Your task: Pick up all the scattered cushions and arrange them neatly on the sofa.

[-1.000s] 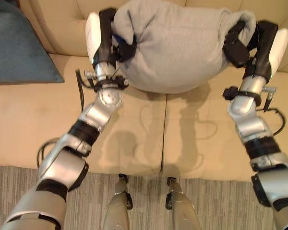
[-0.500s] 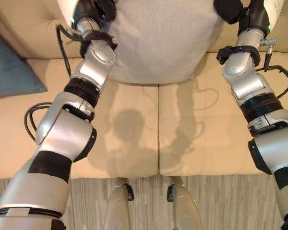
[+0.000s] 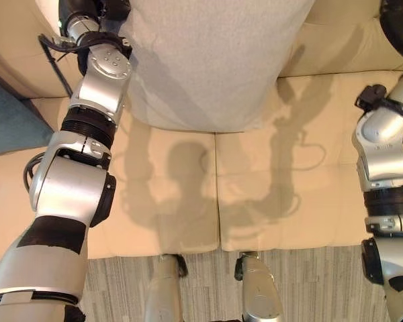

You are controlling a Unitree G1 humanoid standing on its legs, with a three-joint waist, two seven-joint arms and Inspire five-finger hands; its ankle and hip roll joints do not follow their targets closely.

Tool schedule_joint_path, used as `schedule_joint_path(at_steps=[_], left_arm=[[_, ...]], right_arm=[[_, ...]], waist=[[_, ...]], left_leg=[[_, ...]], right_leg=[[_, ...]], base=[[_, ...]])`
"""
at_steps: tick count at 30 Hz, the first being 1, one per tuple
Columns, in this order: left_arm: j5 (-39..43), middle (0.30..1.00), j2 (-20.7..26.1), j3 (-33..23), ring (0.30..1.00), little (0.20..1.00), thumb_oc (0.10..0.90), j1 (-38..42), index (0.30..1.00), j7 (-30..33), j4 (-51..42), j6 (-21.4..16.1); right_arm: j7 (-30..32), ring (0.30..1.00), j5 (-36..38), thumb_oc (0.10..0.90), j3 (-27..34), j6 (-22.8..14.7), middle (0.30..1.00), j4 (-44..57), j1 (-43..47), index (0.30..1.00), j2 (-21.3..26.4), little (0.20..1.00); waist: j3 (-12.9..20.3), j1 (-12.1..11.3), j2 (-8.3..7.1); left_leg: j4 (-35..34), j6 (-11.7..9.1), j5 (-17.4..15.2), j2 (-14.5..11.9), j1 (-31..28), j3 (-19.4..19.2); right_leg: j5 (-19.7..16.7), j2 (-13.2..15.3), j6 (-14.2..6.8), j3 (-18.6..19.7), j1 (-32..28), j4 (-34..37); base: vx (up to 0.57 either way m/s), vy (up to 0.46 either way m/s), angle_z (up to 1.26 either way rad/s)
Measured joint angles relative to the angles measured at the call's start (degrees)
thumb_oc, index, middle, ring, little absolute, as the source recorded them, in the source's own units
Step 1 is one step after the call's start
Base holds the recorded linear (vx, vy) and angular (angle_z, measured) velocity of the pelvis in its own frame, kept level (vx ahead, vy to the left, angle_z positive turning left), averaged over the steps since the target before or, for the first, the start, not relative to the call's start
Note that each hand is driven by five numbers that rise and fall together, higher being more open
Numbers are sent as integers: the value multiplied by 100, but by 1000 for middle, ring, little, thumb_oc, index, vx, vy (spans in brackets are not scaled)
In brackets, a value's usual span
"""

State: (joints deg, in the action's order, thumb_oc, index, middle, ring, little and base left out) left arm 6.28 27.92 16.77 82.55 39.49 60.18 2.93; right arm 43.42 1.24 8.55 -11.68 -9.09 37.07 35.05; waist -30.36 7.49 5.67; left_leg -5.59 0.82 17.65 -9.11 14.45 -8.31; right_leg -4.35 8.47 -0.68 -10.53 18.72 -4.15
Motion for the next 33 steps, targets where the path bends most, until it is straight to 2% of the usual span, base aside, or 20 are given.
schedule_joint_path(at_steps=[1,2,3,4,5,7,8,9,10,11,12,13,15,16,17,21,23,24,29,33], left_arm=[[30,900,234,-170,900,900,800,-63,900,-62,24,20],[37,900,302,-231,900,900,800,-86,900,-67,-11,26],[32,900,365,-362,900,900,800,-280,900,-97,-108,23],[30,900,365,-334,900,900,800,-420,900,-160,-207,44],[14,900,375,-319,900,900,800,-519,900,-176,-318,36],[7,900,274,-378,900,900,800,-952,900,-270,-634,53],[9,900,223,-369,900,900,800,-1151,900,-308,-677,47],[58,900,251,-510,900,900,800,-1415,900,-401,-918,67],[59,900,258,-647,900,900,800,-1587,900,-451,-1111,66],[95,900,257,-695,900,900,800,-1917,900,-540,-1500,55],[100,900,259,-665,900,900,800,-2012,900,-544,-1672,34],[98,900,264,-618,900,900,800,-2122,900,-549,-1860,5],[95,900,61,-560,900,900,800,-2540,900,-628,-2103,-16],[97,900,20,-528,900,900,800,-2715,900,-685,-2110,-10],[101,900,13,-573,900,900,800,-2877,900,-735,-2219,-4],[99,900,-126,-521,900,900,800,-3403,900,-909,-2817,-14],[101,900,-212,-416,900,900,800,-3777,900,-1017,-3004,-29],[103,900,-330,-369,900,900,800,-3993,900,-1117,-2994,-38],[210,900,-455,-346,900,900,800,-4908,900,-1515,-3198,-27],[-29,900,-447,-344,900,900,800,-5255,900,-1642,-3512,-29]], right_arm=[[-90,900,-3,800,93,-165,900,392,-339,900,-267,900],[-87,900,-2,800,64,-203,900,433,-396,900,-349,900],[-233,900,68,800,-62,-179,900,350,-463,900,-522,900],[-511,900,235,800,-71,-174,900,507,-734,900,-589,900],[-720,900,280,800,-107,-191,900,617,-911,900,-650,900],[-1327,900,387,800,-228,-269,900,963,-1445,900,-639,900],[-1564,900,392,800,-279,-323,900,1175,-1755,900,-686,900],[-1814,900,459,800,-446,-456,900,1345,-1982,900,-806,900],[-1955,900,535,800,-571,-473,900,1354,-1981,900,-853,900],[-2259,900,745,800,-764,-466,900,1363,-2014,900,-843,900],[-2396,900,821,800,-786,-465,900,1393,-2011,900,-810,900],[-2611,900,916,800,-825,-467,900,1415,-1989,900,-808,900],[-3043,900,1157,800,-1205,-457,900,1402,-2130,900,-882,900],[-3208,900,1154,800,-1494,-454,900,1374,-2204,900,-891,900],[-3381,900,1110,800,-1803,-454,900,1239,-2106,900,-885,900],[-3570,900,1004,800,-2465,-265,900,106,-1550,900,-933,900],[-3577,900,1006,800,-2588,-106,900,-653,-1287,900,-1027,900],[-3552,900,997,800,-2598,-36,900,-1216,-1122,900,-1123,900],[-3307,900,805,800,-2663,422,900,-2565,-1060,900,-1403,900],[-3194,900,806,800,-2657,573,900,-2692,-1170,900,-1357,900]], waist=[[-4,19,-159],[-81,40,-295],[-84,124,-340],[-36,140,-298],[-19,198,-255],[12,194,-50],[120,203,-107],[183,117,-294],[172,148,-320],[214,94,-345],[230,70,-321],[244,68,-256],[355,-32,-146],[530,-55,-227],[572,-93,-257],[623,-375,-231],[799,-504,-193],[904,-524,-62],[1106,-769,-89],[1160,-843,-73]], left_leg=[[128,-104,-76,179,-45,20],[508,-371,-292,228,34,37],[1269,-518,-858,247,464,73],[99,-283,-516,306,-104,-114],[-20,7,-76,292,-400,-85],[4,67,-42,15,-503,17],[4,57,-49,80,-551,34],[100,-120,-163,183,-652,6],[541,-417,-397,130,-483,-3],[562,-545,-845,169,-279,-107],[362,-457,-751,178,-371,-124],[29,-146,-190,170,-642,-63],[17,-166,-145,87,-787,32],[16,-186,-161,196,-766,68],[15,-257,-201,228,-795,124],[13,-278,-212,108,-851,121],[11,-519,-562,104,-830,178],[11,-673,-777,12,-780,202],[7,-616,-846,34,-801,265],[8,-565,-812,25,-897,395]], right_leg=[[-901,104,105,174,-846,1099],[-716,227,-33,131,-984,1014],[-659,205,-96,-39,-1050,1012],[-646,214,-101,-145,-1120,1011],[-619,158,-135,-126,-1176,1007],[-95,-32,-126,-107,-548,205],[-582,18,153,-69,-882,1037],[-764,141,67,-41,-1145,1002],[-755,141,51,-132,-1232,988],[-757,149,49,-210,-1285,988],[-756,144,50,-197,-1284,988],[-739,108,27,-203,-1302,984],[-334,71,-269,-199,-1168,607],[-730,134,-202,-155,-1455,1026],[-639,168,-313,-238,-1603,974],[-609,66,-349,-374,-1723,978],[-208,53,-518,-396,-1780,978],[-174,-30,-557,-410,-1762,980],[-144,4,-556,-405,-1810,987],[-171,-26,-555,-535,-1998,1003]], base=[[65,-27,-32],[56,-28,-4],[52,-31,6],[52,-32,13],[41,-38,10],[58,-37,-13],[58,-37,-16],[35,-29,9],[19,-23,15],[20,-25,23],[39,-38,32],[28,-29,24],[40,-28,21],[29,-37,34],[10,-31,38],[1,-36,22],[2,-27,24],[26,-33,21],[49,-33,5],[31,-14,16]])
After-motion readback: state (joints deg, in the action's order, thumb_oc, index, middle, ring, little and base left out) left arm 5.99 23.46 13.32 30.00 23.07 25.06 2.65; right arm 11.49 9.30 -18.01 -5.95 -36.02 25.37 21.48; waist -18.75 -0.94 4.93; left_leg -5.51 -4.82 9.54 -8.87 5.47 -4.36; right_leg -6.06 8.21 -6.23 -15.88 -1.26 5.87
